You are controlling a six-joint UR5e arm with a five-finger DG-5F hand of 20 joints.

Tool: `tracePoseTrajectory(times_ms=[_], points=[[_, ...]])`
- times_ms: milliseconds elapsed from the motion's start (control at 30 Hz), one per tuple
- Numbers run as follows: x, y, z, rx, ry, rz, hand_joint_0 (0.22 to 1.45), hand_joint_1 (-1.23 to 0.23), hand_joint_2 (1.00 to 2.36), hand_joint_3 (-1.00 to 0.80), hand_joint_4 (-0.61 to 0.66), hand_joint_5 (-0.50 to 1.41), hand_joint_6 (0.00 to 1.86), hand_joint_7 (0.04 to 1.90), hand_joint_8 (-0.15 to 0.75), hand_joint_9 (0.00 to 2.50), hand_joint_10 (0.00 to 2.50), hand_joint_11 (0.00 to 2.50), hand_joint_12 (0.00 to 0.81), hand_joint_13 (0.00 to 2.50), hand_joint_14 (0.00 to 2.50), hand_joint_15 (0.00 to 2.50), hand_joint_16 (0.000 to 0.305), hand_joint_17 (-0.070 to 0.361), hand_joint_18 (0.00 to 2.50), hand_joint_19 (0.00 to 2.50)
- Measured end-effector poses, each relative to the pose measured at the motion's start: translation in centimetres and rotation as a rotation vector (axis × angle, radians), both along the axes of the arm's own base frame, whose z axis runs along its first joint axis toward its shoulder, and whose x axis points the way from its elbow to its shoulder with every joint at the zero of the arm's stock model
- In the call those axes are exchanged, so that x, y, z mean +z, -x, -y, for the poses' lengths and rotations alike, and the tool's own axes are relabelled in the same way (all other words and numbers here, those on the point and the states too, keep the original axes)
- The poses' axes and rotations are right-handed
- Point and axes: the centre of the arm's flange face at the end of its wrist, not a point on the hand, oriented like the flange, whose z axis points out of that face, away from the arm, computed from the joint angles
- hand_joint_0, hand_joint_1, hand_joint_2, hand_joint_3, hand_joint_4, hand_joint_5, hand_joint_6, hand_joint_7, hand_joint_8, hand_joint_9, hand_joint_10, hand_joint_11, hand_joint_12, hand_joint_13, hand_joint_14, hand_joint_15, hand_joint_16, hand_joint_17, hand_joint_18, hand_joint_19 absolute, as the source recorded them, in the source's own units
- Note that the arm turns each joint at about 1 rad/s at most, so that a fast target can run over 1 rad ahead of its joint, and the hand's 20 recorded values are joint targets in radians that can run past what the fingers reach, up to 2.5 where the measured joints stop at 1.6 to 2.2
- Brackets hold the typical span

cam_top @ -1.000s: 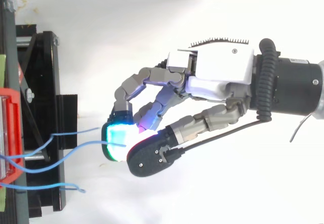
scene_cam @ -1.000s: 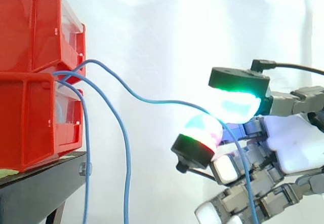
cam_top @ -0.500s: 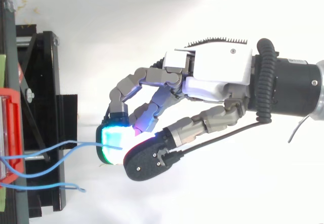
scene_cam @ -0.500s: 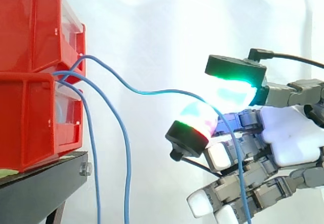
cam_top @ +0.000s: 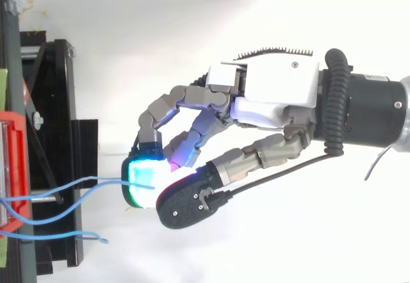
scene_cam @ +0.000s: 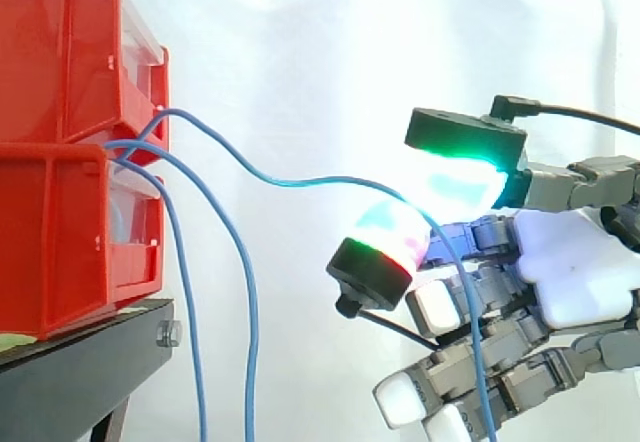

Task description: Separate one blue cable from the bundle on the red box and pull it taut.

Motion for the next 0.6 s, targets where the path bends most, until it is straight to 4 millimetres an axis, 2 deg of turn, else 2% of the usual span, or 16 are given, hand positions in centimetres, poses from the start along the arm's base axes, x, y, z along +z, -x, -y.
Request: tracePoseTrajectory(times_ms=[600], points=[[0.00,0.00,-0.01,0.000,0.000,0.000,0.61,-0.80,1.01,-0.25,0.00,-0.05,0.88,0.90,0.184,1.14,0.02,0.40,0.297,0.77,0.02,0.38,0.039,0.087,0.61,0.43]])
